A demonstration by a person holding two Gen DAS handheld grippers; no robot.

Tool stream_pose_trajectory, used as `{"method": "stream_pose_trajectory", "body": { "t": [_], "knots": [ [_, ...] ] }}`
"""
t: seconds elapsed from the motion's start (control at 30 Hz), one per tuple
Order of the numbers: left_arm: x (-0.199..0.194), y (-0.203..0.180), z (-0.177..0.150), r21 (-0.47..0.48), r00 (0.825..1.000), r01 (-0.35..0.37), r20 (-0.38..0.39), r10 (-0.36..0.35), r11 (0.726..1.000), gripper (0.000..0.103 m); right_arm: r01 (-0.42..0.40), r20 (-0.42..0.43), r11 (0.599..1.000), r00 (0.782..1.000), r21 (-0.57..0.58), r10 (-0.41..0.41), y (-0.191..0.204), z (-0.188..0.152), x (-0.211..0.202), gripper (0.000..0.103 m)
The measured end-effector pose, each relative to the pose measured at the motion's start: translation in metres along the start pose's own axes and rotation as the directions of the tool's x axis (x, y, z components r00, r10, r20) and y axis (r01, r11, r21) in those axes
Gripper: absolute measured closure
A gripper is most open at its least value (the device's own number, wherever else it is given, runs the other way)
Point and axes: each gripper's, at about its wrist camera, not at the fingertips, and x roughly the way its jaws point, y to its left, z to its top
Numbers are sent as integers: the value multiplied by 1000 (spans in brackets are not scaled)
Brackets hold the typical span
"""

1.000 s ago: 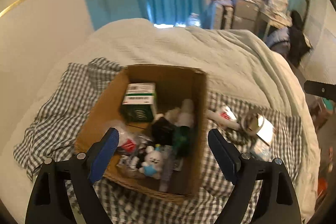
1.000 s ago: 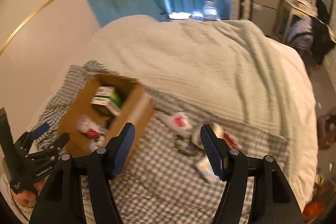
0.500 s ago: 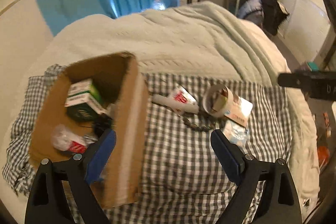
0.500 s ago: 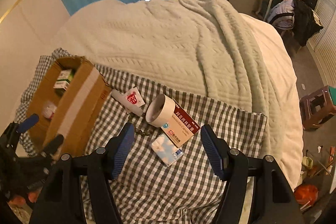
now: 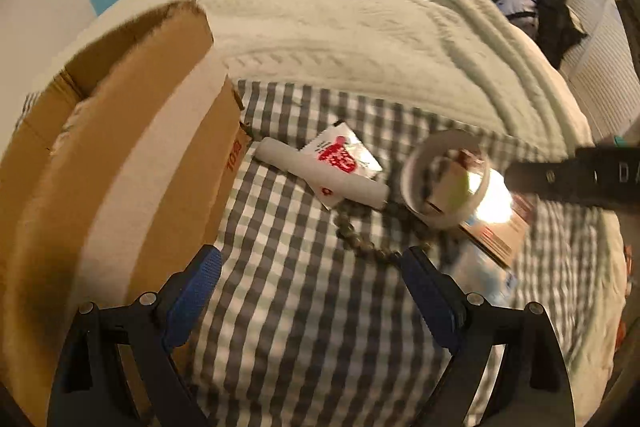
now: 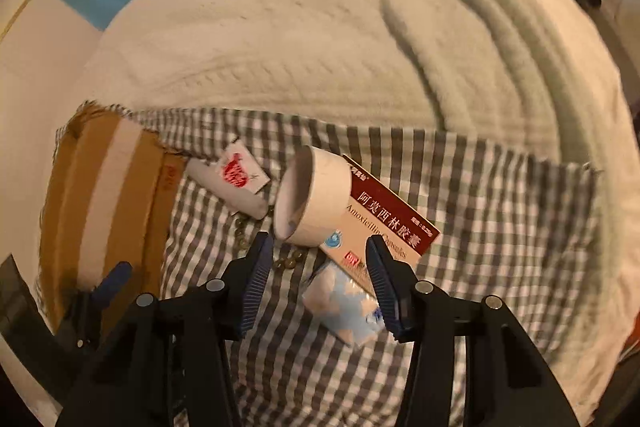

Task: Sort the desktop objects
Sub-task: 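Grasp the white tape roll with the right tool while the left grasps the white tube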

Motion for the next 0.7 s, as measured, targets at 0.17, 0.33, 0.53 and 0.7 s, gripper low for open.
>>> {"method": "stream_pose_trajectory", "body": {
  "t": [0.17, 0.33, 0.53, 0.7],
  "knots": [
    [23, -2, 11, -10, 999, 42, 11, -42, 999, 9, -68, -42, 996, 997, 65, 70, -12, 9, 32, 55],
    [44, -3, 25, -28, 999, 50, 14, -50, 998, 9, -105, -25, 993, 994, 53, 106, -6, 14, 45, 71],
    [66, -4, 33, -82, 997, 76, -10, -77, 994, 9, -47, 106, 998, 993, -36, 50, 12, 20, 18, 73],
    [94, 7, 38, -243, 983, 120, -109, -150, 963, 34, -49, 158, 998, 986, -31, 54, 7, 29, -7, 73]
  ]
}}
